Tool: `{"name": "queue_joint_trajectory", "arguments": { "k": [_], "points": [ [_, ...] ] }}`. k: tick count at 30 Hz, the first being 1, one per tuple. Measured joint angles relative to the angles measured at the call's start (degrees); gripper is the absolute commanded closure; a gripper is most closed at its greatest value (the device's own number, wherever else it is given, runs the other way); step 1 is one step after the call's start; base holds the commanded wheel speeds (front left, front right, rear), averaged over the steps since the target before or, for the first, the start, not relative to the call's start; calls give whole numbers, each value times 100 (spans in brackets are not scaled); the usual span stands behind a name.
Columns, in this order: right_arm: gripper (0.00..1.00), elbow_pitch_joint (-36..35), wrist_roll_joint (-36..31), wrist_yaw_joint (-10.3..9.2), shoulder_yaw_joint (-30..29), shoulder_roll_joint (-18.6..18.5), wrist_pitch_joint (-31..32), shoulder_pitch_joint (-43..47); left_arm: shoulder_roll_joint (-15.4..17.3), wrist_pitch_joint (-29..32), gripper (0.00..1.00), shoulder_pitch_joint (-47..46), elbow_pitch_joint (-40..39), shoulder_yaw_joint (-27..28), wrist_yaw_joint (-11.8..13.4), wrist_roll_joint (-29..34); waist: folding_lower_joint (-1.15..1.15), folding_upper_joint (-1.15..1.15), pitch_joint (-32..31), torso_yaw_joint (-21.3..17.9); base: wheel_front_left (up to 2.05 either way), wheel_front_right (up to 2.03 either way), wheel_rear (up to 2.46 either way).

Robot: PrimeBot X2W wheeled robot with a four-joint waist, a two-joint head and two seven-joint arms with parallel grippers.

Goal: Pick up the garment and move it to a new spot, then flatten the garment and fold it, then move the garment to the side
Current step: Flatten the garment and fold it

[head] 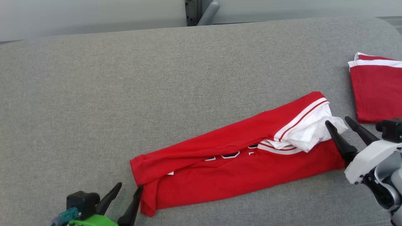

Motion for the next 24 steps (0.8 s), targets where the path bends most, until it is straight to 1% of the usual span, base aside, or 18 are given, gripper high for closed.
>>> {"name": "queue_joint_trajectory", "arguments": {
  "k": [1, 2, 5, 6, 8, 10, 14, 16, 19, 24],
  "points": [
    [0, -83, -9, -1, -100, -18, 37, 42, 31, -59, 0, 126, -45, 14, 83, 19, 0, 0, -17, -15, 0, 0, 0],
    [0, -178, -9, 0, -240, -43, 71, 99, 42, -170, 0, 266, -108, 80, 229, 35, 0, 0, -39, -29, 0, 0, 0],
    [0, -350, -7, -1, -658, -58, 230, 190, -14, -862, 0, 511, -301, 494, 765, 225, 0, 0, -110, -59, 0, 0, 0],
    [0, -361, -14, -1, -773, -49, 311, 214, -46, -1053, 0, 540, -355, 612, 892, 290, 0, 0, -130, -63, 0, 0, 0],
    [0, -311, -79, -2, -937, 23, 534, 238, -181, -1248, 0, 603, -420, 740, 1092, 465, 0, 0, -164, -48, 0, 0, 0],
    [0, -202, -131, -2, -1032, 171, 773, 208, -259, -1315, 0, 650, -430, 787, 1216, 753, 0, 0, -183, -11, 0, 0, 0],
    [0, 213, -301, -1, -1095, 530, 1171, -42, -617, -1366, 0, 636, -452, 940, 1259, 1155, 0, 0, -181, 102, 0, 0, 0],
    [0, 493, -452, -1, -1095, 664, 1323, -163, -791, -1377, 0, 593, -481, 1076, 1191, 1484, 0, 0, -166, 172, 0, 0, 0],
    [0, 882, -654, -1, -1047, 789, 1438, -281, -1090, -1377, 0, 565, -410, 1274, 987, 1867, 0, 0, -131, 291, 0, 0, 0],
    [0, 1430, -728, -1, -1024, 906, 1612, -402, -1510, -1377, 0, 648, -219, 1578, 643, 2318, 0, 0, -57, 481, 0, 0, 0]
  ]
}}
